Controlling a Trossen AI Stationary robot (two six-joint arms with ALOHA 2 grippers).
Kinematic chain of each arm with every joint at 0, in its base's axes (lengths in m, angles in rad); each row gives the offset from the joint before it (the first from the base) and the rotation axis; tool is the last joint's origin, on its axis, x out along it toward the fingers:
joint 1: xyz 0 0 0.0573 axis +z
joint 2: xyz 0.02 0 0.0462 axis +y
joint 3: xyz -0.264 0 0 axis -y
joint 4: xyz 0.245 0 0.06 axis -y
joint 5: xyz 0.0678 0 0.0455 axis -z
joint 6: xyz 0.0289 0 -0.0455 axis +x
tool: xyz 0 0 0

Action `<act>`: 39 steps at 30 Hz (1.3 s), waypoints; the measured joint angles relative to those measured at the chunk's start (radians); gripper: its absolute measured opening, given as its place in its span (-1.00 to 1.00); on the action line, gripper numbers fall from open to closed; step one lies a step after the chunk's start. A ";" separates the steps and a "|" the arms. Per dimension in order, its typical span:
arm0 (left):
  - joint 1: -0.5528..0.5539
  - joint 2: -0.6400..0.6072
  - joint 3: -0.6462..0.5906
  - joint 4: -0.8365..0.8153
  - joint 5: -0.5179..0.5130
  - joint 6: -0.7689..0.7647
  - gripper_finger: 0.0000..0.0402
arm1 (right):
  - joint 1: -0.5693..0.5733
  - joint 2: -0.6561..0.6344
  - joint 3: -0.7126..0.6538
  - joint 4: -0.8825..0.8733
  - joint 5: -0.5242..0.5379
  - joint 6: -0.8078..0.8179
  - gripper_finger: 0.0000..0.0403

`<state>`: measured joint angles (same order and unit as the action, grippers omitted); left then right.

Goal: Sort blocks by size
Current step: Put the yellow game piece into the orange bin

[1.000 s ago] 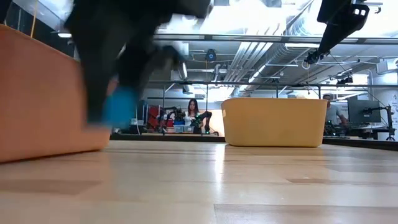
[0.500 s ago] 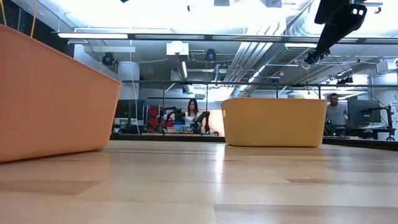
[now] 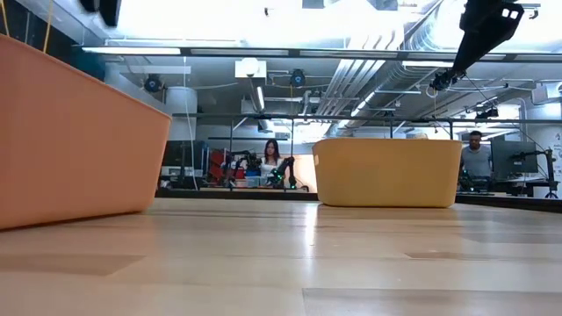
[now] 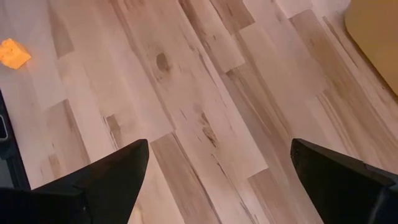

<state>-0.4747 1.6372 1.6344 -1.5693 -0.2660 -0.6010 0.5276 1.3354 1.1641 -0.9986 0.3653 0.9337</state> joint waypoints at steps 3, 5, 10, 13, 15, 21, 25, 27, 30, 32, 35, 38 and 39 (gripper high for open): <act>0.006 0.000 -0.068 0.004 0.004 -0.043 -0.03 | 0.011 0.000 0.000 -0.006 0.000 0.000 0.93; 0.018 0.000 -0.097 0.010 0.016 -0.062 0.03 | 0.015 0.000 0.000 -0.007 -0.001 0.000 0.93; 0.036 -0.002 -0.102 0.092 0.081 -0.068 0.14 | 0.017 0.000 0.000 -0.008 -0.001 0.000 0.93; 0.015 -0.003 -0.102 0.295 0.106 -0.089 0.17 | 0.017 0.000 0.000 -0.011 -0.001 0.000 0.93; -0.014 0.006 -0.100 0.447 0.111 -0.094 0.17 | 0.017 0.000 0.000 -0.012 -0.001 -0.005 0.93; -0.131 0.143 -0.101 0.671 0.103 -0.021 0.18 | 0.017 0.000 0.000 -0.013 -0.001 -0.019 0.93; -0.245 0.262 -0.101 0.791 0.124 0.029 0.18 | 0.017 0.000 0.000 -0.014 -0.001 -0.019 0.93; -0.291 0.314 -0.101 0.876 0.107 0.030 0.18 | 0.017 0.000 0.000 -0.014 -0.002 -0.019 0.93; -0.339 0.378 -0.101 0.992 0.057 0.029 0.18 | 0.017 0.000 0.000 -0.014 -0.001 -0.019 0.93; -0.354 0.409 -0.101 1.020 0.020 0.015 0.18 | 0.017 0.000 0.000 -0.014 -0.001 -0.019 0.93; -0.354 0.435 -0.101 1.016 -0.016 -0.017 0.18 | 0.017 0.000 0.000 -0.014 -0.001 -0.019 0.93; -0.347 0.458 -0.101 1.011 -0.021 -0.016 0.18 | 0.017 0.000 0.000 -0.014 -0.001 -0.019 0.93; -0.342 0.467 -0.101 1.010 -0.022 -0.016 0.18 | 0.017 0.000 0.000 -0.014 -0.001 -0.019 0.93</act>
<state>-0.8163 2.1038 1.5330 -0.5597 -0.2876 -0.6173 0.5446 1.3354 1.1641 -1.0130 0.3639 0.9150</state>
